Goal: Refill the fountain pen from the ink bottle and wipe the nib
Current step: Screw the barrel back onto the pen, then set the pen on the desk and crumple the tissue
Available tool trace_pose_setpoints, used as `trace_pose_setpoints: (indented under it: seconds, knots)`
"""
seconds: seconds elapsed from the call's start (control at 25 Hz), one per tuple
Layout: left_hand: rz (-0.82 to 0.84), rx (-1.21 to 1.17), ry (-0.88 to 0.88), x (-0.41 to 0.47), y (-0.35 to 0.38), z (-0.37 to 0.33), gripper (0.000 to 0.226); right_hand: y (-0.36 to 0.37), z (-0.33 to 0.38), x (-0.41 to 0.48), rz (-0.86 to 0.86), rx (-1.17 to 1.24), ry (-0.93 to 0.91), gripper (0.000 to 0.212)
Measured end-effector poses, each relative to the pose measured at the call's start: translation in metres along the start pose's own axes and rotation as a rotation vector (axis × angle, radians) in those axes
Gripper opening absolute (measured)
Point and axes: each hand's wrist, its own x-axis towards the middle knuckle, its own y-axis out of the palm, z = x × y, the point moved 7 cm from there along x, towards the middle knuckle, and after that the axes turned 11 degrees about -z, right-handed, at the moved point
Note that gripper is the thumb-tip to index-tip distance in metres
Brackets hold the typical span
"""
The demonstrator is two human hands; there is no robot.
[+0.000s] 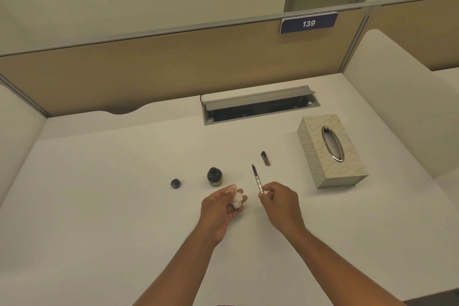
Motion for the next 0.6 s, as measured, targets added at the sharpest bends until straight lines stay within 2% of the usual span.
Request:
trace_pose_setpoints:
  seconds: [0.2,0.6]
  knots:
    - [-0.038,0.012,-0.022,0.012,-0.004,-0.002,0.021,0.021,-0.018,0.036,-0.064,-0.048,0.079,0.008]
    - [-0.021,-0.001,-0.070,0.025,-0.005,0.006,0.015,0.048,-0.035,0.049,-0.055,-0.147,0.081,0.008]
